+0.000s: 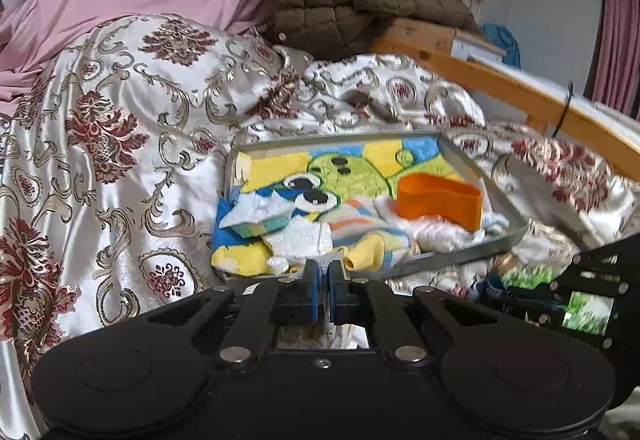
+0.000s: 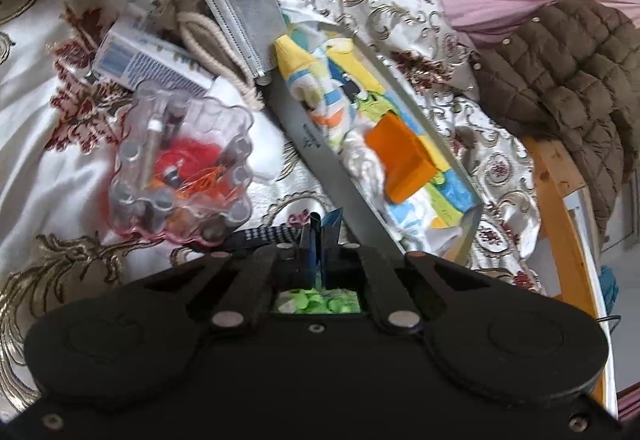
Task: Organize soft objects
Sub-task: 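Carry the grey cloth and striped sock into the tray and open both tools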
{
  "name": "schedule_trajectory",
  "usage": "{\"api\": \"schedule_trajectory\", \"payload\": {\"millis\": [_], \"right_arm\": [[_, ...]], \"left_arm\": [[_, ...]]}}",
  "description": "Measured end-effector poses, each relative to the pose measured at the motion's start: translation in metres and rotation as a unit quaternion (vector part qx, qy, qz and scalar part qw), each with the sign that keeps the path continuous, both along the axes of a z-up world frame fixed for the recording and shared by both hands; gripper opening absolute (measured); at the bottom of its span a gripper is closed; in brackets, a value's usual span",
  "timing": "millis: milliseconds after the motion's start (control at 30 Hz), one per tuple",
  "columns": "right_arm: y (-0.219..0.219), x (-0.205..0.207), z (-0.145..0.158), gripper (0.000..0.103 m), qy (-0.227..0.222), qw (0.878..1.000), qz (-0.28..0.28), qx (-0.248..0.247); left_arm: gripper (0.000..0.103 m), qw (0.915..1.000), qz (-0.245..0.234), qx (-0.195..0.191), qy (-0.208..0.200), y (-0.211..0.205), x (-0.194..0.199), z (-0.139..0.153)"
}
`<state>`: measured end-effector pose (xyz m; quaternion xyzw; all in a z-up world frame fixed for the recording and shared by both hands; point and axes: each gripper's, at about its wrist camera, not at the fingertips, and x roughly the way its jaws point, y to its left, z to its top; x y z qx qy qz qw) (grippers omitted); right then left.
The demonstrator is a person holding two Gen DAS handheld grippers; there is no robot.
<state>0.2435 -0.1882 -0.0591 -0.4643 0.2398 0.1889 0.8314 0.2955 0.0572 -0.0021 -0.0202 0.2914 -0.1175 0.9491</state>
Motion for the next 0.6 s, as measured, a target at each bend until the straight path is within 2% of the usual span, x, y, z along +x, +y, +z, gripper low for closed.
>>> {"api": "schedule_trajectory", "payload": {"millis": [333,600], "right_arm": [[-0.005,-0.012,0.03,0.0,-0.065,0.997,-0.004,0.036],[-0.008,-0.014,0.054,0.0,-0.135,0.989,-0.003,0.067]], "left_arm": [[0.004,0.9971,0.012,-0.06,-0.045,0.014,-0.02,0.028],[0.004,0.9869,0.038,-0.107,-0.115,0.018,-0.024,0.04]]}}
